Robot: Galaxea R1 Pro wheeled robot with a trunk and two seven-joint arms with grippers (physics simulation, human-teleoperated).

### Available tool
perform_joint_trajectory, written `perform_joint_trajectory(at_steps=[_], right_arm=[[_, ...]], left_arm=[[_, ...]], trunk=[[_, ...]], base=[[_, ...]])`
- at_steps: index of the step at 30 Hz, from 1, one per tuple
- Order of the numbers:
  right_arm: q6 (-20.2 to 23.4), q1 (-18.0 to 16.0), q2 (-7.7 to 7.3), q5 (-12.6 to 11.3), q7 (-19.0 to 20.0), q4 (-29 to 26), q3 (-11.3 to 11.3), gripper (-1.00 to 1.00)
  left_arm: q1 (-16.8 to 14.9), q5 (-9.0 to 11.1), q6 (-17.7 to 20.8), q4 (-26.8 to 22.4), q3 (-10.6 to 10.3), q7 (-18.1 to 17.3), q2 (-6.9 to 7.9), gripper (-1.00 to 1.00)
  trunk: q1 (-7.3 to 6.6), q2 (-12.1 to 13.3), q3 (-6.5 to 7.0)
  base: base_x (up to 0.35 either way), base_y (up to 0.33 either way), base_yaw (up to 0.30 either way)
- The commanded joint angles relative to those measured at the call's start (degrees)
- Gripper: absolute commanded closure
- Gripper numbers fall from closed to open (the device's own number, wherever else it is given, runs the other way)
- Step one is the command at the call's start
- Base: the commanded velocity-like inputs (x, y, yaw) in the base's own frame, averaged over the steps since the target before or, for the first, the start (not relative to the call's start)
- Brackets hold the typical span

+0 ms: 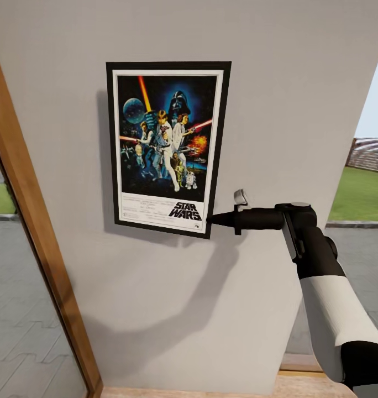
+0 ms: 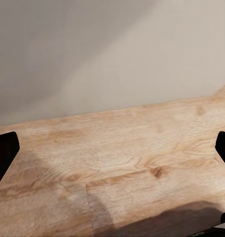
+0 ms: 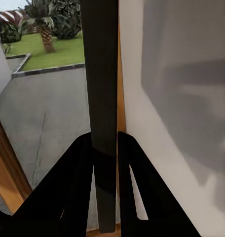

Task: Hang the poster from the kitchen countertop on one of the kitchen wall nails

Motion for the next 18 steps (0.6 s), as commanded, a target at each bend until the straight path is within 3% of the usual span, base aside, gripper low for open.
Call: perform_joint_trajectory(at_steps=[1, 18], right_arm=[[0.7, 0.0, 0.03, 0.4, 0.6, 0.0, -0.1, 1.0], [0.7, 0.0, 0.03, 0.3, 0.5, 0.0, -0.1, 1.0]], left_arm=[[0.0, -0.1, -0.1, 0.0, 0.2, -0.3, -0.02, -1.0], [0.0, -0.1, -0.1, 0.0, 0.2, -0.3, -0.02, -1.0]], trunk=[[0.02, 0.0, -0.01], [0.02, 0.0, -0.01]], base=[[0.038, 0.0, 0.0], [0.034, 0.0, 0.0]])
